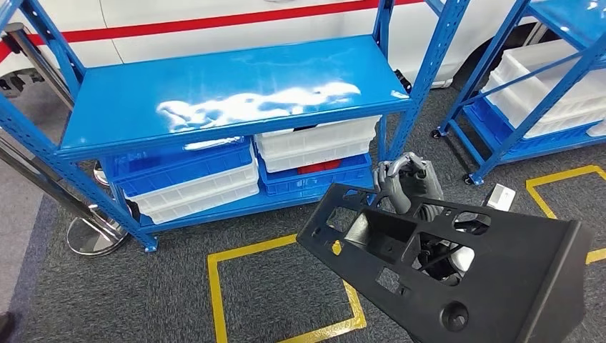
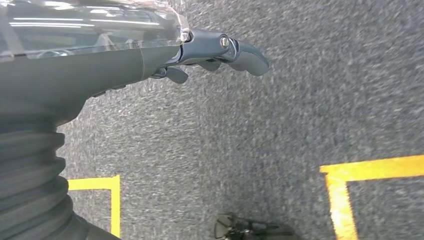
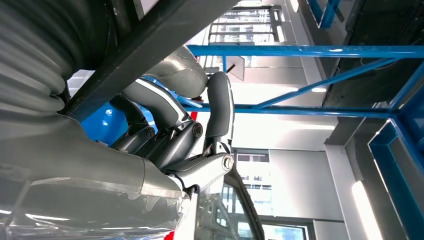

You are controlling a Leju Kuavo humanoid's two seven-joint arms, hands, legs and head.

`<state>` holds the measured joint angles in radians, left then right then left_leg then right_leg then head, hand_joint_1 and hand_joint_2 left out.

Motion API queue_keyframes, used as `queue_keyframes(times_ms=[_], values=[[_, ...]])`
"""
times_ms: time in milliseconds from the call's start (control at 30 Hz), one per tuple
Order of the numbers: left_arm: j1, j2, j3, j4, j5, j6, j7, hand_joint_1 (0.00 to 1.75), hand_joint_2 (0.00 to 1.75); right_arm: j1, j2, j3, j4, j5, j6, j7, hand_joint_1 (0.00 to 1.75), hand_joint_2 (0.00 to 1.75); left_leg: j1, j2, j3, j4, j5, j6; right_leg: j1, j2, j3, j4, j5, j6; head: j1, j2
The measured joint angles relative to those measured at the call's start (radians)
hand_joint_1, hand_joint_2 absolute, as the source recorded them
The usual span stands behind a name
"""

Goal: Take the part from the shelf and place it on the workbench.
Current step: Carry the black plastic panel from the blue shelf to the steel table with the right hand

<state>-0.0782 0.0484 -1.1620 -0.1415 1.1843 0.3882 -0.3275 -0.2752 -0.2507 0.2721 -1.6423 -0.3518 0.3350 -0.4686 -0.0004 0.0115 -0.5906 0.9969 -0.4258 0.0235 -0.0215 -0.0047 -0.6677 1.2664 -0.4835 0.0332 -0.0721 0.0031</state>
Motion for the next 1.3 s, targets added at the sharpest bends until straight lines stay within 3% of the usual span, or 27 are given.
queue_keyframes(times_ms=[67,133,200,233,300,367,400,433,467,533,600,633,667,733,767,800,867,900,933,967,1000,1067,1133,1233,1267,1300], values=[[-0.002,0.000,-0.002,0.000,-0.002,-0.002,0.001,0.00,1.75,0.003,-0.006,-0.005,-0.012,0.000,0.002,-0.001,1.66,1.75,-0.002,-0.001,-0.030,0.022,0.010,-0.008,0.000,0.001,0.106,-0.138,-0.014,-0.005,0.000,0.000],[-0.003,0.000,-0.005,0.000,-0.002,-0.004,0.002,0.00,1.75,0.010,-0.012,-0.013,-0.026,-0.001,0.004,-0.004,1.66,1.75,-0.005,-0.002,-0.044,0.033,0.023,-0.018,0.005,0.002,0.159,-0.226,-0.049,-0.018,0.000,0.000],[0.000,0.001,-0.007,0.000,-0.002,-0.004,0.002,0.00,1.75,0.019,-0.018,-0.019,-0.031,-0.001,0.005,-0.005,1.66,1.75,-0.004,-0.003,-0.053,0.034,0.033,-0.030,0.006,0.000,0.149,-0.238,-0.040,-0.037,0.000,0.000],[0.002,0.001,-0.008,0.000,-0.002,-0.004,0.003,0.00,1.75,0.022,-0.020,-0.021,-0.032,-0.001,0.005,-0.005,1.66,1.75,-0.002,-0.003,-0.060,0.042,0.019,-0.037,0.005,-0.001,0.140,-0.238,-0.029,-0.046,0.000,0.000],[0.004,0.002,-0.009,0.001,-0.001,-0.005,0.003,0.00,1.75,0.028,-0.022,-0.024,-0.036,-0.001,0.005,-0.005,1.66,1.75,0.003,-0.004,-0.084,0.111,-0.063,-0.048,0.003,-0.004,0.116,-0.240,-0.005,-0.060,0.000,0.000],[0.003,0.001,-0.011,0.001,-0.001,-0.006,0.004,0.00,1.75,0.032,-0.023,-0.025,-0.040,-0.001,0.006,-0.005,1.66,1.75,0.005,-0.005,-0.112,0.238,-0.156,-0.056,0.006,-0.004,0.086,-0.239,0.018,-0.065,0.000,0.000],[0.002,0.001,-0.012,0.001,-0.001,-0.006,0.004,0.00,1.75,0.035,-0.024,-0.025,-0.040,-0.001,0.006,-0.005,1.66,1.75,0.006,-0.005,-0.117,0.293,-0.175,-0.057,0.007,-0.004,0.071,-0.238,0.029,-0.065,0.000,0.000],[0.001,0.002,-0.012,0.001,-0.001,-0.006,0.004,0.00,1.75,0.038,-0.024,-0.025,-0.040,-0.001,0.006,-0.005,1.66,1.75,0.006,-0.005,-0.109,0.320,-0.167,-0.057,0.008,-0.004,0.057,-0.237,0.040,-0.064,0.000,0.000],[0.001,0.002,-0.013,0.001,-0.001,-0.006,0.004,0.00,1.75,0.040,-0.025,-0.025,-0.040,-0.001,0.006,-0.005,1.66,1.75,0.006,-0.005,-0.083,0.310,-0.140,-0.055,0.009,-0.004,0.043,-0.236,0.051,-0.063,0.000,0.000],[0.000,0.002,-0.014,0.001,-0.001,-0.006,0.003,0.00,1.75,0.042,-0.027,-0.027,-0.043,-0.002,0.006,-0.005,1.66,1.75,0.004,-0.006,0.016,0.194,-0.091,-0.044,0.010,-0.004,0.020,-0.235,0.071,-0.059,0.000,0.000],[-0.003,0.004,-0.014,0.001,0.000,-0.005,0.002,0.00,1.75,0.043,-0.032,-0.031,-0.049,-0.004,0.006,-0.006,1.66,1.75,-0.002,-0.007,0.121,0.041,-0.099,-0.031,0.010,-0.004,0.009,-0.235,0.089,-0.050,0.000,0.000],[-0.004,0.005,-0.014,0.001,0.000,-0.005,0.002,0.00,1.75,0.043,-0.035,-0.034,-0.052,-0.006,0.006,-0.006,1.66,1.75,-0.006,-0.007,0.147,-0.004,-0.110,-0.026,0.009,-0.006,0.008,-0.237,0.098,-0.044,0.000,0.000],[-0.005,0.005,-0.014,0.001,0.001,-0.005,0.002,0.00,1.75,0.045,-0.038,-0.037,-0.054,-0.008,0.006,-0.006,1.66,1.75,-0.009,-0.007,0.154,-0.025,-0.111,-0.022,0.008,-0.007,0.007,-0.242,0.109,-0.037,0.000,0.000],[-0.005,0.004,-0.015,0.001,0.002,-0.006,0.001,0.00,1.75,0.053,-0.043,-0.044,-0.057,-0.011,0.005,-0.006,1.66,1.75,-0.006,-0.004,0.139,-0.034,-0.087,-0.010,0.006,-0.006,0.000,-0.245,0.110,-0.025,0.000,0.000],[-0.004,0.004,-0.016,0.001,0.002,-0.006,0.001,0.00,1.75,0.059,-0.046,-0.048,-0.059,-0.012,0.005,-0.007,1.66,1.75,-0.004,-0.002,0.128,-0.038,-0.072,-0.003,0.006,-0.004,-0.009,-0.229,0.082,-0.020,0.000,0.000],[-0.004,0.003,-0.017,0.001,0.003,-0.007,0.001,0.00,1.75,0.065,-0.049,-0.052,-0.061,-0.012,0.004,-0.008,1.66,1.75,-0.001,0.000,0.115,-0.040,-0.057,0.003,0.007,-0.002,-0.022,-0.193,0.036,-0.017,0.000,0.000],[-0.004,0.002,-0.017,0.001,0.004,-0.007,0.000,0.00,1.75,0.078,-0.053,-0.057,-0.062,-0.012,0.003,-0.011,1.66,1.75,-0.004,0.001,0.081,-0.033,-0.035,0.009,0.006,0.000,-0.053,-0.069,-0.065,-0.013,0.000,0.000],[-0.004,0.002,-0.018,0.001,0.005,-0.007,0.000,0.00,1.75,0.085,-0.054,-0.059,-0.062,-0.012,0.003,-0.012,1.66,1.75,-0.005,0.001,0.061,-0.027,-0.025,0.009,0.006,0.000,-0.062,-0.005,-0.087,-0.010,0.000,0.000],[-0.003,0.002,-0.018,0.001,0.007,-0.007,0.000,0.00,1.75,0.092,-0.055,-0.062,-0.062,-0.012,0.003,-0.014,1.66,1.75,-0.005,0.001,0.042,-0.020,-0.016,0.009,0.005,0.000,-0.062,0.038,-0.084,-0.008,0.000,0.000],[-0.003,0.002,-0.018,0.001,0.008,-0.007,0.000,0.00,1.75,0.097,-0.057,-0.065,-0.062,-0.012,0.003,-0.015,1.66,1.75,-0.005,0.001,0.023,-0.011,-0.008,0.007,0.005,0.000,-0.045,0.047,-0.060,-0.006,0.000,0.000],[-0.002,0.002,-0.019,0.001,0.009,-0.007,0.000,0.00,1.75,0.100,-0.057,-0.068,-0.062,-0.012,0.003,-0.015,1.66,1.75,-0.005,0.001,0.005,-0.001,-0.003,0.004,0.003,0.000,-0.012,0.020,-0.029,-0.005,0.000,0.000],[-0.002,0.001,-0.020,0.001,0.010,-0.007,0.000,0.00,1.75,0.102,-0.058,-0.076,-0.063,-0.012,0.003,-0.016,1.66,1.75,-0.006,0.000,-0.024,0.022,0.005,-0.002,0.002,0.001,0.085,-0.108,-0.016,-0.007,0.000,0.000],[-0.002,0.001,-0.021,0.001,0.011,-0.007,0.000,0.00,1.75,0.105,-0.060,-0.083,-0.064,-0.013,0.004,-0.018,1.66,1.75,-0.009,-0.001,-0.041,0.036,0.015,-0.012,0.006,0.003,0.147,-0.207,-0.046,-0.018,0.000,0.000],[0.002,0.001,-0.021,0.002,0.014,-0.007,0.002,0.00,1.75,0.112,-0.064,-0.091,-0.065,-0.013,0.007,-0.021,1.66,1.75,-0.009,-0.003,-0.057,0.038,0.030,-0.027,0.009,0.001,0.138,-0.231,-0.035,-0.044,0.000,0.000],[0.005,0.001,-0.021,0.003,0.014,-0.007,0.002,0.00,1.75,0.114,-0.065,-0.094,-0.066,-0.013,0.007,-0.021,1.66,1.75,-0.007,-0.005,-0.066,0.052,0.009,-0.033,0.007,-0.001,0.127,-0.233,-0.024,-0.053,0.000,0.000],[0.007,0.002,-0.021,0.004,0.015,-0.007,0.004,0.00,1.75,0.115,-0.065,-0.096,-0.066,-0.013,0.008,-0.021,1.66,1.75,-0.006,-0.005,-0.078,0.085,-0.031,-0.039,0.005,-0.003,0.115,-0.234,-0.012,-0.060,0.000,0.000]])
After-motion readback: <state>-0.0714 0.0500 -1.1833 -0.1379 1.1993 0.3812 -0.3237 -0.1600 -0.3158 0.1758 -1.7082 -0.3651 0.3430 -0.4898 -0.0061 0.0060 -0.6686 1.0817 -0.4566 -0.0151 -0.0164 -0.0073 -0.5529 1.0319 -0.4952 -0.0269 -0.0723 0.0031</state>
